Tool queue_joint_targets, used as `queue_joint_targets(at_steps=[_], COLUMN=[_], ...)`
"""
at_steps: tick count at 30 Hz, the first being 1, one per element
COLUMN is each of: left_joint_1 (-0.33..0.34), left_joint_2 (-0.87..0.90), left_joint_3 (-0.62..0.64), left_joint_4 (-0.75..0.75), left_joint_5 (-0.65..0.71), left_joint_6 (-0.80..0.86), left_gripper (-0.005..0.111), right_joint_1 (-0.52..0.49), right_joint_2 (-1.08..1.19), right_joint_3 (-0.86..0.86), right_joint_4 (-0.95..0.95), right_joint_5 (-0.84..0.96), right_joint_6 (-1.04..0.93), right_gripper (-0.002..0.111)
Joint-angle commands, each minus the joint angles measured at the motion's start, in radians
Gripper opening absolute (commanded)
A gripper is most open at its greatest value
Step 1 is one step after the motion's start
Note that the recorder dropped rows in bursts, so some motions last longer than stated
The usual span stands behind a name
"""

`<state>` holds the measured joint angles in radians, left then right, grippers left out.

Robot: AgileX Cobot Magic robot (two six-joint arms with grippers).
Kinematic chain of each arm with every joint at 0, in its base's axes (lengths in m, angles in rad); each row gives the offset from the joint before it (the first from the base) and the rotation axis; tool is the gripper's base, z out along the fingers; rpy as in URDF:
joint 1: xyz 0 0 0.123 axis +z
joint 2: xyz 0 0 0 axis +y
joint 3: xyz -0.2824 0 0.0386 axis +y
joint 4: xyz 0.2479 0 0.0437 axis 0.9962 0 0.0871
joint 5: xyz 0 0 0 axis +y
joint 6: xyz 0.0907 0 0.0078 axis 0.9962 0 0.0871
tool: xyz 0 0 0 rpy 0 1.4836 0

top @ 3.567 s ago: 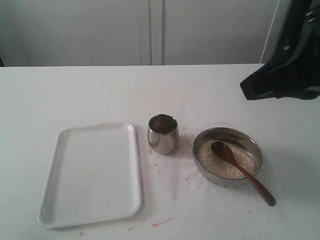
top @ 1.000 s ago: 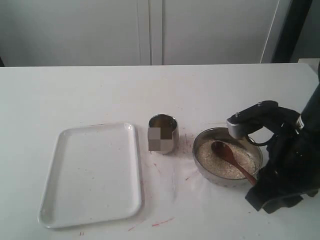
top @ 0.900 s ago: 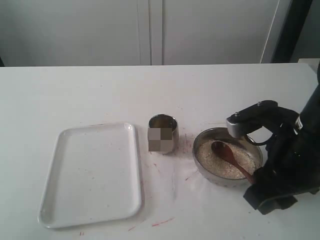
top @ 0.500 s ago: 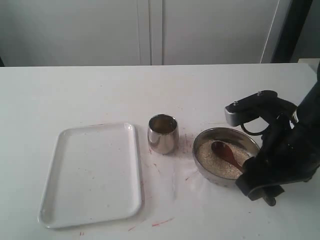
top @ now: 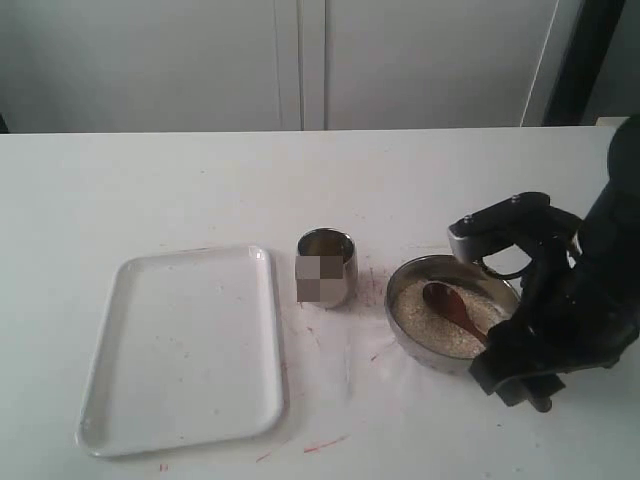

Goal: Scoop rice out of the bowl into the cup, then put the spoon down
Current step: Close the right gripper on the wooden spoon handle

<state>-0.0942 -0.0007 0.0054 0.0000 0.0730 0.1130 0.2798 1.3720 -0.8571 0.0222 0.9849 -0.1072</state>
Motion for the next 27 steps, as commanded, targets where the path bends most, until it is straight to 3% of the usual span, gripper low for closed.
queue_joint_targets(at_steps=[1, 27], left_joint_1=[0.002, 0.002], left_joint_2=[0.001, 0.001], left_joint_3=[-0.005, -0.005], left_joint_4=[0.000, 0.000], left_joint_5=[0.003, 0.003], left_joint_6=[0.000, 0.000], left_gripper=[0.014, 0.014], right_joint_1=[0.004, 0.004], right_joint_2=[0.052, 0.126], right_joint_3=[0.009, 0.009], right_joint_4=[-0.007, -0.022], right_joint_5=[-0.004, -0.032], right_joint_6=[0.016, 0.039], right_gripper=[0.058, 0.040])
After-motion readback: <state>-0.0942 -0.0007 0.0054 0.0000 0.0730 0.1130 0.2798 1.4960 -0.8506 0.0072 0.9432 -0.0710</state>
